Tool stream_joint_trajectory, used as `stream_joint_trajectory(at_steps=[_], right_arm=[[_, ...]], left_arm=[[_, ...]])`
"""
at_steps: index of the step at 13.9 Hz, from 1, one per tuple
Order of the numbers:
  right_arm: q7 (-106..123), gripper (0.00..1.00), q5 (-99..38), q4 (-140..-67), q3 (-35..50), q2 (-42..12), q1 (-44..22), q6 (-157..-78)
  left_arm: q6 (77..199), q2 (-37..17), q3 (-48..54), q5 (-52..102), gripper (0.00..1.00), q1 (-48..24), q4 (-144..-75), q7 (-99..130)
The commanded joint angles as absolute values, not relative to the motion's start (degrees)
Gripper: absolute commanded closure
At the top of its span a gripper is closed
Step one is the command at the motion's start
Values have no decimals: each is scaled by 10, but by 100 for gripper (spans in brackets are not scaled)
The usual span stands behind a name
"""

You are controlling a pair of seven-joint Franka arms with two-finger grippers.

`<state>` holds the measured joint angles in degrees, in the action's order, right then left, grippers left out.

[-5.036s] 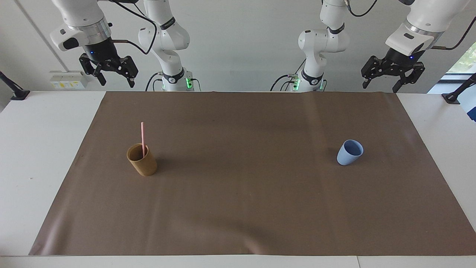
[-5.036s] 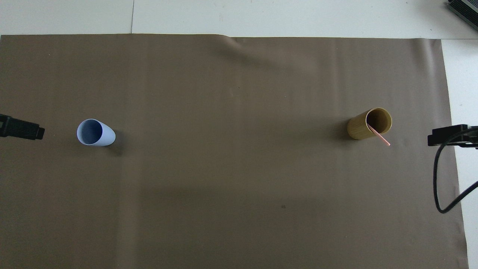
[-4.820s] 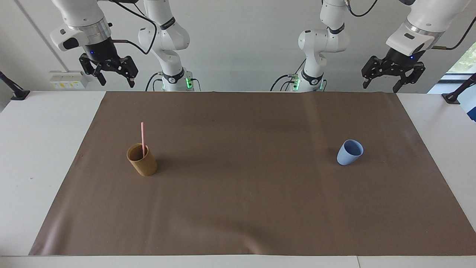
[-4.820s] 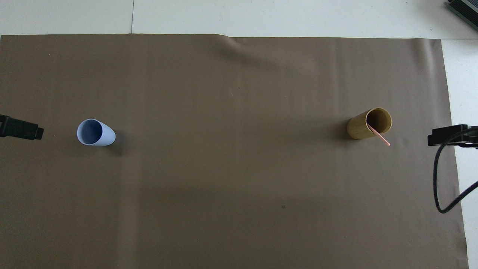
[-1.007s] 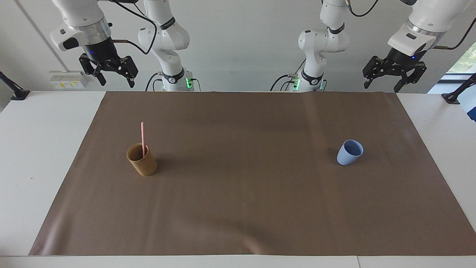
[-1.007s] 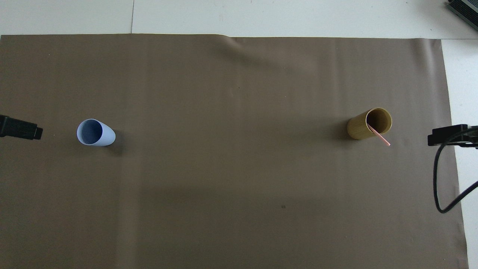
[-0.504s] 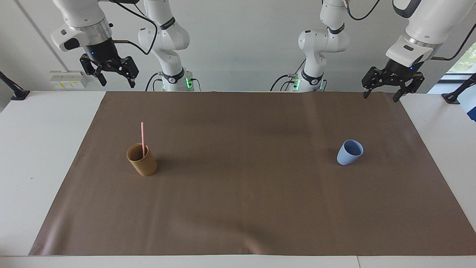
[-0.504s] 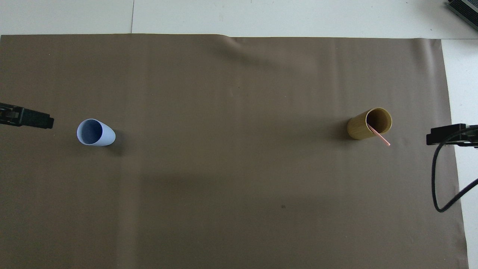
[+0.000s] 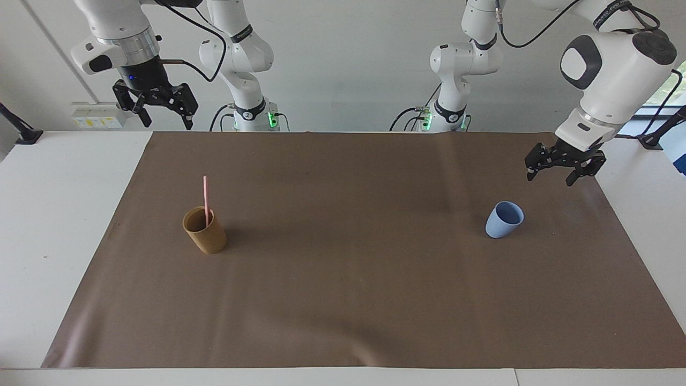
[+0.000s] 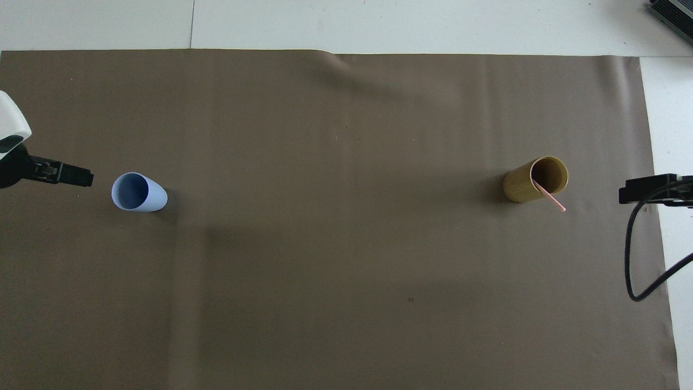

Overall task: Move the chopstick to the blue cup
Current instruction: 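Reach the left gripper toward the pale blue cup, then close the left gripper on the rim of the blue cup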

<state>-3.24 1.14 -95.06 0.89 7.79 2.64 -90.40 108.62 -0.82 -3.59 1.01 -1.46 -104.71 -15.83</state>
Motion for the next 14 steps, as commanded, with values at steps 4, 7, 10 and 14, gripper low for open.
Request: stream_joint_trajectory(at_steps=[4, 7, 10, 14], right_arm=[[-37, 0, -1, -963, 11, 84, 35, -918], [-37, 0, -1, -963, 12, 85, 35, -918], [-37, 0, -1, -963, 12, 85, 36, -916], [-36, 0, -1, -963, 11, 85, 36, -915]], left_arm=[[1212, -65, -32, 6, 0, -9, -1127, -164], [1226, -69, -31, 29, 0, -10, -1141, -165], [1248, -76, -31, 30, 5, -10, -1159, -168], [1275, -76, -31, 54, 49, -8, -1178, -169]])
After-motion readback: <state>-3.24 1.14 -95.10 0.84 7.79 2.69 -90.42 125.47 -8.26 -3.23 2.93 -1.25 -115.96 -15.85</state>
